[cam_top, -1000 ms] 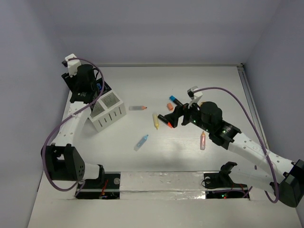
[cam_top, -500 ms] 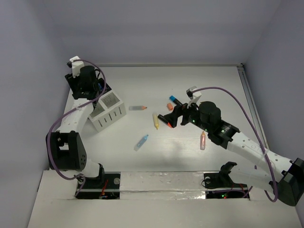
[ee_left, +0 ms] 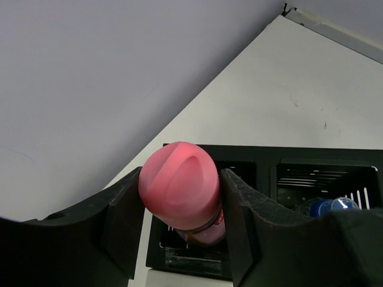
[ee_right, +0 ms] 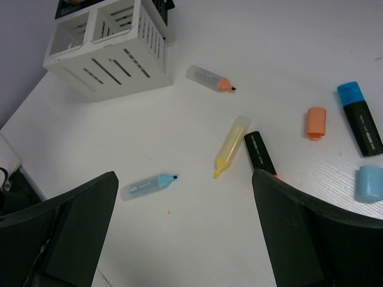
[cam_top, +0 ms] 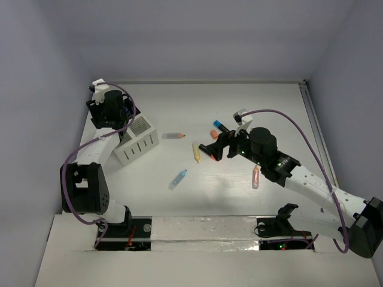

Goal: Sort the stationery into containers
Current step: Place the stationery in the storage box.

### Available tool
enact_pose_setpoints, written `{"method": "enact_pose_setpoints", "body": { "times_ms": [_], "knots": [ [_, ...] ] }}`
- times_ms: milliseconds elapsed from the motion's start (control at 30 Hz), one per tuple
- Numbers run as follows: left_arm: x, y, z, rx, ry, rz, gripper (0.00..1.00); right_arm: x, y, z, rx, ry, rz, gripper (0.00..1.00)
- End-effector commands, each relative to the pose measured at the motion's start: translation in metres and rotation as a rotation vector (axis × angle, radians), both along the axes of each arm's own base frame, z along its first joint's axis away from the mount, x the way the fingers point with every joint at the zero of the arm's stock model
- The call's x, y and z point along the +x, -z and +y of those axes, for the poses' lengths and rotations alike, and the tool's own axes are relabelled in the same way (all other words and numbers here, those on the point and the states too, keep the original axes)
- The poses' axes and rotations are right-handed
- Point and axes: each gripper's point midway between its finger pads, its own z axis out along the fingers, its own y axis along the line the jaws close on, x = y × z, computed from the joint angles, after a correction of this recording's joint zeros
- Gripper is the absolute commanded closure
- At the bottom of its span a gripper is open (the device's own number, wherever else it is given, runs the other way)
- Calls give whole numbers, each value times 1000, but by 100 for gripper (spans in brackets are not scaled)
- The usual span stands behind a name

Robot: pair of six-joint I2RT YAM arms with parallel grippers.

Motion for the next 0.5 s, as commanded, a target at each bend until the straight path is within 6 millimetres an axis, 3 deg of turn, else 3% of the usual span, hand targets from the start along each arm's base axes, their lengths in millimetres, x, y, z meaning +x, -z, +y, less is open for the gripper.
{"method": "enact_pose_setpoints", "body": {
  "times_ms": [0, 67, 200, 467],
  "knots": [
    [4, -26, 1, -9, -1, -108, 53, 3, -8, 1, 30, 15, -29, 0],
    [4, -33, 0, -14, 7, -124, 39, 3, -8, 1, 29, 14, -30, 0],
    [4, -56, -7, -35, 56, -181, 24, 8, -5, -2, 17, 44, -30, 0],
    [-6, -125, -30, -120, 188, -351, 22, 18, 7, -9, -23, 111, -12, 5]
  ]
}}
